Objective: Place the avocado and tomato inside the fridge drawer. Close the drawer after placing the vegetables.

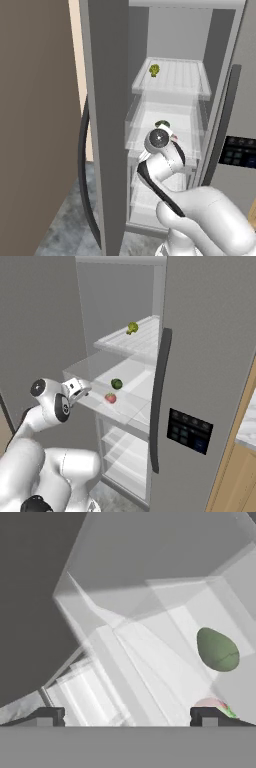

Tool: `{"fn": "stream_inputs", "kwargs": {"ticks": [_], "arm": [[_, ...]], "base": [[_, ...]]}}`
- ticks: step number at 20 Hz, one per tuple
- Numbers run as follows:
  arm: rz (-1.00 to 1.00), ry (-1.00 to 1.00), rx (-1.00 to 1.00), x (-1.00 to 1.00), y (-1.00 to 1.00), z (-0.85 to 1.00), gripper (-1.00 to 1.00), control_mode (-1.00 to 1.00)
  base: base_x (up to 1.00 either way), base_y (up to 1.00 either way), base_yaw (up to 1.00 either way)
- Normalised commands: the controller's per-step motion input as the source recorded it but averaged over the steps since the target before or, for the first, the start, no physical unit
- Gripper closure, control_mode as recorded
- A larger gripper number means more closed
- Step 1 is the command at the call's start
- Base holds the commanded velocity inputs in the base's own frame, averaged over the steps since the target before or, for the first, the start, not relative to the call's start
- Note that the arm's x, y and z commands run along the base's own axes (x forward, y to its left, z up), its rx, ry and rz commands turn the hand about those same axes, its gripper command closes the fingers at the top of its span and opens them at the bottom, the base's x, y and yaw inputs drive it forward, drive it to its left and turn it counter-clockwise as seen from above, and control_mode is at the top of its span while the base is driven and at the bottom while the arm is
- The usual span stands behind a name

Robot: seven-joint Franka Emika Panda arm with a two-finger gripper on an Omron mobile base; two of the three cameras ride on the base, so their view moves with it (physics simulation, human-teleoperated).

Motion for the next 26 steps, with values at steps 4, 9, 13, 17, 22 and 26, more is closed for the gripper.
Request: {"fn": "stream_inputs", "kwargs": {"ticks": [4,9,13,17,22,26], "arm": [[0.00,0.00,0.00,0.63,-0.26,0.00,-1.00,-1.00],[0.00,-0.09,-0.02,0.53,-0.21,0.00,-1.00,-1.00],[0.00,-0.19,-0.05,0.42,-0.14,0.00,-1.00,-1.00],[0.00,-0.13,-0.01,0.50,-0.15,0.01,-1.00,-1.00],[0.00,-0.06,0.00,0.55,-0.15,0.00,-1.00,-1.00],[0.00,-0.03,0.00,0.54,-0.14,0.00,-1.00,-1.00]], "base": [[0.00,0.00,0.00],[0.00,0.00,0.00],[0.00,0.00,0.00],[0.00,0.00,0.00],[0.00,0.00,0.00],[0.00,0.00,0.00]]}}
